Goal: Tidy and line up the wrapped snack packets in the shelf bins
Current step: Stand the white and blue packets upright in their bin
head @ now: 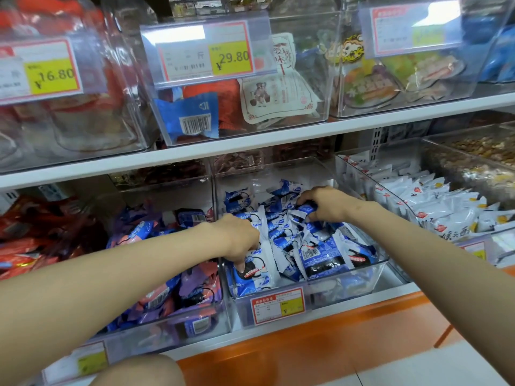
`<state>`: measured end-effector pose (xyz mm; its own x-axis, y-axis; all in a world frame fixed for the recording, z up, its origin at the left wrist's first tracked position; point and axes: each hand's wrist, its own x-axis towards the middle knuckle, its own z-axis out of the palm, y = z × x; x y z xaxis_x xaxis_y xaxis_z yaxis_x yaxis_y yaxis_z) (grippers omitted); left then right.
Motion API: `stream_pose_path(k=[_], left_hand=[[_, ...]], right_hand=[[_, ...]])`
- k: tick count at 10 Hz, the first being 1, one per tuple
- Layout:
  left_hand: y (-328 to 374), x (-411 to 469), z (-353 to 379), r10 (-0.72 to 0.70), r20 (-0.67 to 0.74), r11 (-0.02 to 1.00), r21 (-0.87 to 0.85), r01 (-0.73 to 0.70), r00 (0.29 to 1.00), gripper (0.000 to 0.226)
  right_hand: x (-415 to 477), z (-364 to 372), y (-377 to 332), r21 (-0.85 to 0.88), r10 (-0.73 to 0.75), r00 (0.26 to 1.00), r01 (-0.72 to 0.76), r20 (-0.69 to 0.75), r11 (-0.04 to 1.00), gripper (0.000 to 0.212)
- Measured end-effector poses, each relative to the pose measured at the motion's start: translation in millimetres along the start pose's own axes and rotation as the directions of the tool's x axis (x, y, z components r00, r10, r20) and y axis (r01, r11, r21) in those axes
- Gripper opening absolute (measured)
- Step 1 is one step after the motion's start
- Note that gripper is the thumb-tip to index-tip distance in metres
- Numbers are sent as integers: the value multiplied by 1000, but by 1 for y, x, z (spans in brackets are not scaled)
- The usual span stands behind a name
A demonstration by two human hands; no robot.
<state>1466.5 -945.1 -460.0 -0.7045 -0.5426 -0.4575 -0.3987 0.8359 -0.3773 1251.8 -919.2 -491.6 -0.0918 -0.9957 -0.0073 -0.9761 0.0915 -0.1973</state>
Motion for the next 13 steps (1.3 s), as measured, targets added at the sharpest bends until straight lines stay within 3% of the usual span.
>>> stream_pose_path(k=[2,4,6,9,11,13], left_hand=[[1,0,-5,-108,-63,994,22,110,992,50],[3,0,-7,-150,-78,986,59,154,986,39],[19,1,3,-111,-224,994,-50,102,968,83],[0,12,4,-28,-196,998,53,39,980,48],[4,9,-3,3,-158,995,100,13,987,49],[27,11,6,-118,-204,978,147,150,972,70]], right_hand=[[-1,1,1,3,2,1000,-2,-5,1000,51],[-1,0,1,0,4,1000,-4,-3,1000,50],[0,0,0,-5,5,1000,-5,-2,1000,49],[-1,0,0,-5,-1,1000,1,0,1000,50],[-2,0,0,2,6,1000,-6,7,1000,50],[-3,-1,-2,5,9,1000,-9,8,1000,51]])
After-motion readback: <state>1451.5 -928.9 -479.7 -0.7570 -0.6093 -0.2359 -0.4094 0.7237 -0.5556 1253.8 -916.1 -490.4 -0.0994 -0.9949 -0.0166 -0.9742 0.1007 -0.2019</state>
